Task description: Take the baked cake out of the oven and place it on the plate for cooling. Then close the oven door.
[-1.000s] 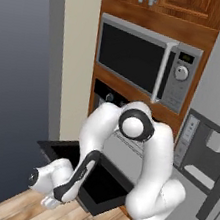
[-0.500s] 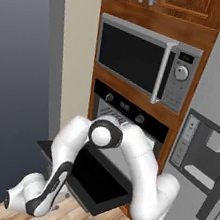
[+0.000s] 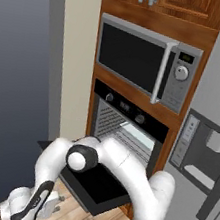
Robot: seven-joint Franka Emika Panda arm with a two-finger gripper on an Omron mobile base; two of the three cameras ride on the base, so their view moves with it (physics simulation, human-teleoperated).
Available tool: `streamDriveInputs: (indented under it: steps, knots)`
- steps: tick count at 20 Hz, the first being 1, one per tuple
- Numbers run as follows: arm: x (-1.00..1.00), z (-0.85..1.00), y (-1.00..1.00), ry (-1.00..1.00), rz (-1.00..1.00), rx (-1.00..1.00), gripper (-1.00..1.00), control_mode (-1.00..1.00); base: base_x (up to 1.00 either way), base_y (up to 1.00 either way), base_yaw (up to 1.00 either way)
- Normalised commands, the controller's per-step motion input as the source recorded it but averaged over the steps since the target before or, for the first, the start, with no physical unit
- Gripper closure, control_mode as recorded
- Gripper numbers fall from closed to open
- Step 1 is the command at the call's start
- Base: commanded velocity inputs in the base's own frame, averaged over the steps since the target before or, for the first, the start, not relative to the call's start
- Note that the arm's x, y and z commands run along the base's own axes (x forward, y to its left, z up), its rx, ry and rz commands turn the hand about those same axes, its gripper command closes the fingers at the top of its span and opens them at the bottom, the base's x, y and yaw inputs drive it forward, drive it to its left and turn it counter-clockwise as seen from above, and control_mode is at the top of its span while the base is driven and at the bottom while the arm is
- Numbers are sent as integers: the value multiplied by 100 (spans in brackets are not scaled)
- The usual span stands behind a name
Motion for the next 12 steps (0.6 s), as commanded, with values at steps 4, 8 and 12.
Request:
streamDriveInputs:
  steps: [4,8,12]
  knots:
    - [39,-41,0,-6,-4,-21,-100,-100,0,0,0]
    - [42,-41,-1,-1,-2,-14,-100,-100,0,0,0]
    - [42,-47,-7,0,0,-11,-100,-100,0,0,0]
